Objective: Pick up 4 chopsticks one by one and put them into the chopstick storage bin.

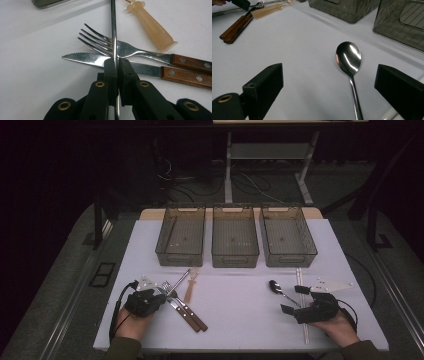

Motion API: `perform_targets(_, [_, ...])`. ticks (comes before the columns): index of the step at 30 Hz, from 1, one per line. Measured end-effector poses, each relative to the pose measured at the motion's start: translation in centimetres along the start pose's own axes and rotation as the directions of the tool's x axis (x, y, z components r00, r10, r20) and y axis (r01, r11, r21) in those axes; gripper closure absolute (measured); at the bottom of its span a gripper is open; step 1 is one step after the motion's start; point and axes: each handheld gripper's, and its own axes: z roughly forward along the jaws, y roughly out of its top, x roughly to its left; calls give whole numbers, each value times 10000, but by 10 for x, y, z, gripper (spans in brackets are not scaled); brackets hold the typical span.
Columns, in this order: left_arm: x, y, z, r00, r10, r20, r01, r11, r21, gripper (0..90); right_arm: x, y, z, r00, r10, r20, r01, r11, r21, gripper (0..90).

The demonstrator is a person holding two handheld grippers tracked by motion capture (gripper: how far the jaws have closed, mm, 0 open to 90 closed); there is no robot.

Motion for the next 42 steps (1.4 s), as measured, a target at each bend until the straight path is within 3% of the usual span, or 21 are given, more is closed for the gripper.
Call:
perform_targets(6, [4, 0, -5, 9998, -132, 144, 134, 9998, -173, 853, 0, 0, 0, 10000, -4, -8, 4, 10000, -24, 83])
perform_targets(24, [4, 6, -18, 9971, 71, 757, -12, 9970, -770, 853, 0, 0, 0, 10000, 2, -21, -2, 10000, -7, 83])
perform_targets(42, [-1, 26, -20, 9893, 300, 1425, -81, 9884, -1515, 853, -1, 0, 2, 10000, -56, -29, 56, 10000, 82, 83])
